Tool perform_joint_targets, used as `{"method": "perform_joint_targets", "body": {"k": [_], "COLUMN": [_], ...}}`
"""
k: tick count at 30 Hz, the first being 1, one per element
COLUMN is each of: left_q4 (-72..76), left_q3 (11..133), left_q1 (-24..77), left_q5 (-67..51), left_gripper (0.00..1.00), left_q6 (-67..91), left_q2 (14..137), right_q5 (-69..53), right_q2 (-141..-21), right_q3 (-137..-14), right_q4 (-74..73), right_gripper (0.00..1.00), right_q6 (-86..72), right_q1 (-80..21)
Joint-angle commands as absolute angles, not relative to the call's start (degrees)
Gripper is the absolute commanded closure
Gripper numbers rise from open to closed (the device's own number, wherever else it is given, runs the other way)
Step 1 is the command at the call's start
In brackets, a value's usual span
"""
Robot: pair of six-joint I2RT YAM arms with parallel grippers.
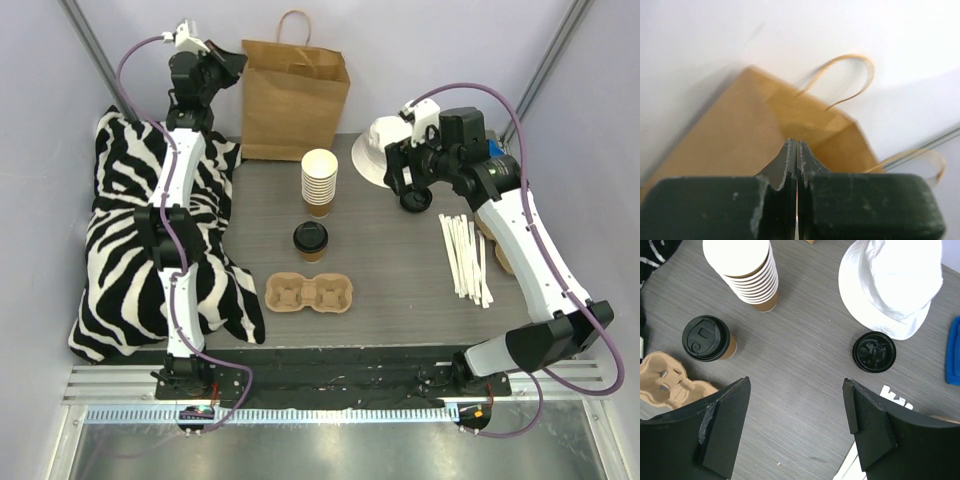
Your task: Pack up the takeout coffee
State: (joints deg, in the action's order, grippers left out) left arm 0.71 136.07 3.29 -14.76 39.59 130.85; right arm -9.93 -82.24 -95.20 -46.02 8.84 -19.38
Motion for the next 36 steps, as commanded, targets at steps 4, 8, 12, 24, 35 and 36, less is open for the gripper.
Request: {"method": "perform_joint_targets", "body": {"k": [4, 8, 12, 24, 35, 36], "left_q4": [13.79, 14.07, 5.93, -6.14, -11.68, -12.12], "left_q3": [141.06, 144.49, 143.19, 136.92, 140.27, 140.27], "left_q1": [6.24, 9.13, 9.67, 7.38, 6.51, 6.5], "left_q5": [-16.44, -15.12, -6.61, 2.9, 5.18, 5.27], "left_gripper": [1.0, 1.0, 0.84, 0.33, 0.3, 0.32], "left_q6": [48.25, 46.06, 39.92, 19.7, 15.91, 15.82], "left_q2": [125.24, 125.95, 123.93, 122.69, 129.64, 129.99], "right_q5": [-6.59, -5.89, -6.59, -8.0, -8.09, -8.09], "right_q2": [-77.88, -76.64, -75.24, -74.44, -74.62, -74.53], "right_q3": [-95.45, -94.93, -93.78, -91.41, -90.26, -90.18], "right_q4": [-43.51, -43.07, -43.24, -43.24, -43.07, -43.15], "right_gripper": [0.18, 0.18, 0.17, 0.15, 0.15, 0.15], "right_q6": [7.38, 6.51, 6.15, 5.98, 5.45, 5.54], "right_q1": [-16.88, -15.82, -15.64, -15.64, -15.56, -15.56]}}
